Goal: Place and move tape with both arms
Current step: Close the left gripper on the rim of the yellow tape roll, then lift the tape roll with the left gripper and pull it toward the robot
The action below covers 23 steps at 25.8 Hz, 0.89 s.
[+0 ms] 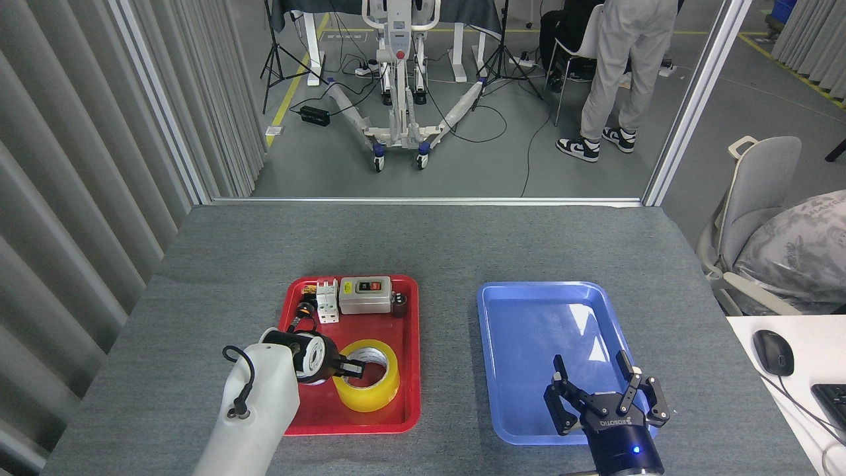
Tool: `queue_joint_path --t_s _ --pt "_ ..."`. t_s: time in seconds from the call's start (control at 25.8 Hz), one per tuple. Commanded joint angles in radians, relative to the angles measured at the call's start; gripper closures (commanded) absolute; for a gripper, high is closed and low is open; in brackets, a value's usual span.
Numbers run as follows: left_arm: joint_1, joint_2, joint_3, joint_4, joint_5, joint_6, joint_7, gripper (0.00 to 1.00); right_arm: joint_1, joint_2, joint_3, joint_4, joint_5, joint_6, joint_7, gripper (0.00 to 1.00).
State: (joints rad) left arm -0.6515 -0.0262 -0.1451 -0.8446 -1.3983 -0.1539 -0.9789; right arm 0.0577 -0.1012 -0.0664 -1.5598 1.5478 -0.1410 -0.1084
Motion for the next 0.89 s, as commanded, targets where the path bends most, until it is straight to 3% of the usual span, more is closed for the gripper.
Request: queue_joint_path --t_s 0.0,0.27,0.46,0.54,0.7,0.85 --pt "0.000 0.002 0.006 -0.005 0.004 -0.001 0.000 0.84 -0.002 0.003 -0.003 0.000 0.000 0.001 0.001 0.00" --pt "0.003 0.008 0.056 -0.077 0.117 0.002 0.065 1.00 -0.004 0.000 -0.001 0.000 -0.002 0.000 0.000 0.00" --pt "0.044 0.009 0.162 -0.148 0.426 0.106 0.062 1.00 -0.002 0.000 -0.007 0.000 -0.002 0.000 0.001 0.00" --pt "0.053 0.014 0.176 -0.186 0.490 0.137 0.052 1.00 0.004 0.000 -0.007 -0.002 -0.002 0.000 0.001 0.00" --pt "0.130 0.029 0.242 -0.289 0.693 0.137 0.060 1.00 0.004 -0.003 -0.007 -0.003 -0.002 0.000 0.001 0.00" --pt "0.182 0.034 0.260 -0.330 0.771 0.093 0.034 1.00 0.001 0.006 -0.012 -0.006 -0.008 0.001 0.000 0.00"
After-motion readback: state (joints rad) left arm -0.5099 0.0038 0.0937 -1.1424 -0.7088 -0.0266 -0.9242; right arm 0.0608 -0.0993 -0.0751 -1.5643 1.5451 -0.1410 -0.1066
